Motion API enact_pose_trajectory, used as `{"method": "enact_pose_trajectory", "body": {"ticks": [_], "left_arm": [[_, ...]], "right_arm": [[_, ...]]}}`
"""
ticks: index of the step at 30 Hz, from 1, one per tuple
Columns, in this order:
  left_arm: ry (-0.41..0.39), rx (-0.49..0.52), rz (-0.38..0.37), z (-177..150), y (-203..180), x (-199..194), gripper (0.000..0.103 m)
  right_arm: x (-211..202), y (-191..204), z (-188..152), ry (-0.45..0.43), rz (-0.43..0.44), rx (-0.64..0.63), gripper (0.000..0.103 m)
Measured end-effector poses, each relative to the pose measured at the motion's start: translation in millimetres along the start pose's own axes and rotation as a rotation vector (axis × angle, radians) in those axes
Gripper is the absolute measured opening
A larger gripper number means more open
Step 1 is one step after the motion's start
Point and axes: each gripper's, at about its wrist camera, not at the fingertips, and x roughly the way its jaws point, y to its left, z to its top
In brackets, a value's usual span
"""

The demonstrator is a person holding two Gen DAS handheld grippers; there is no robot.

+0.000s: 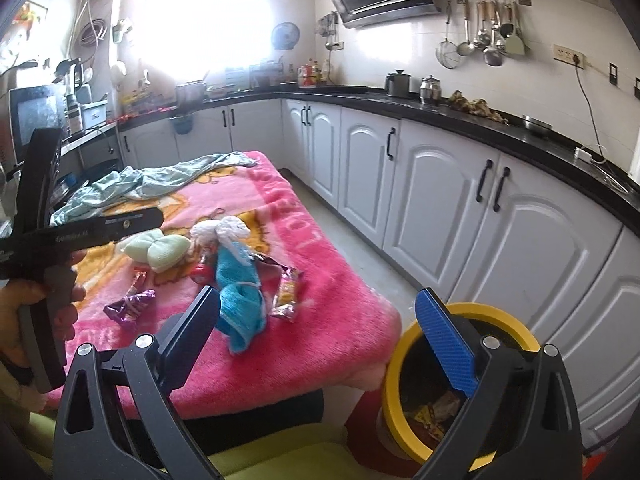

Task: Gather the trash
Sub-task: 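Move both tools back toward the blanket and the purple candy wrapper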

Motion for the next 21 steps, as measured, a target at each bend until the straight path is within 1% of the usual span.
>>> {"method": "enact_pose_trajectory", "body": {"ticks": [7,13,16,20,21], "left_arm": [[0.022,-0.01,0.043,-9.9,30.0,-7.3,0.092],[0.035,-0.003,0.066,-17.4,45.4,-13.3,0.092],[0.05,0.013,0.057,-23.4,50.4,-15.1,0.092],[0.09,0.056,0.034,-32.7,49.1,-12.4,0.092],[0.104,0.07,0.025,-35.5,48.1,-10.8,0.086]], "right_arm": [[22.3,16.6,16.6,0.006,0.043,-0.024,0.095],[39.3,32.8,31.2,0.005,0.083,-0.041,0.095],[46.3,39.2,37.9,0.0,0.097,-0.042,0.095],[58.3,44.4,45.4,0.001,0.104,-0.034,0.095],[61.2,45.0,46.0,0.005,0.103,-0.033,0.095]]}}
